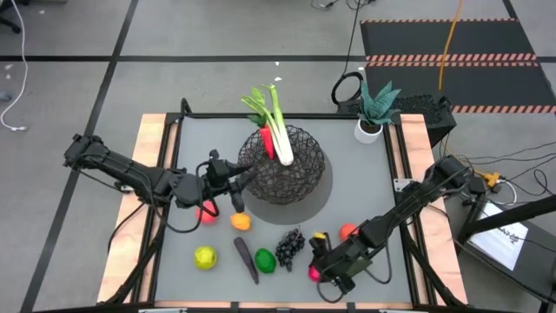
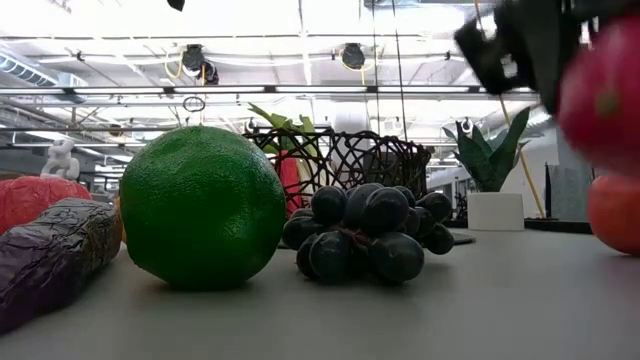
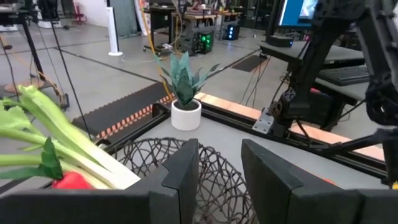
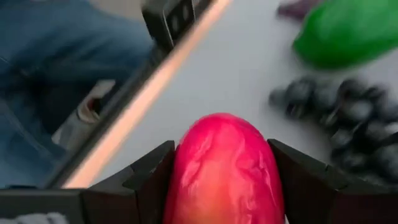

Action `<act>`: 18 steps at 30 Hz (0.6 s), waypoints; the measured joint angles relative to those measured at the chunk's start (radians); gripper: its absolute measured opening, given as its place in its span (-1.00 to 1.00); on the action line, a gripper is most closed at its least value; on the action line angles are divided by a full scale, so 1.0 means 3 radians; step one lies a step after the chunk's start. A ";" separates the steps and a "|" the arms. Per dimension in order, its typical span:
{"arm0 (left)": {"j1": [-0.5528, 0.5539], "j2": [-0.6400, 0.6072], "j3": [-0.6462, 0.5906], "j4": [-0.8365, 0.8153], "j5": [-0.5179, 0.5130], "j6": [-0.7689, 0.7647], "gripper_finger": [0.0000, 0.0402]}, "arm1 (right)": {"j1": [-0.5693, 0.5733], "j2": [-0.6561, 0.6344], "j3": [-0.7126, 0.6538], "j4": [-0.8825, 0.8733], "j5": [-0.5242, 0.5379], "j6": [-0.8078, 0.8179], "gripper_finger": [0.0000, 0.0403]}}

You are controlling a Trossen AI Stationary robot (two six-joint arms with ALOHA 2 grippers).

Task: Build produce basket
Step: Put the red mango into the black woven basket

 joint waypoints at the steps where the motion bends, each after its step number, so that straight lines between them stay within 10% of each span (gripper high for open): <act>1: 0.0000 0.0000 0.0000 0.0027 0.0013 0.0020 -0.39 | 0.0000 -0.0076 0.0000 -0.0013 0.0029 -0.0031 0.17; 18: -0.0082 0.0460 -0.0001 0.1036 0.0347 0.0931 -0.06 | -0.0001 -0.1308 -0.0001 0.0485 0.1305 -0.0778 0.16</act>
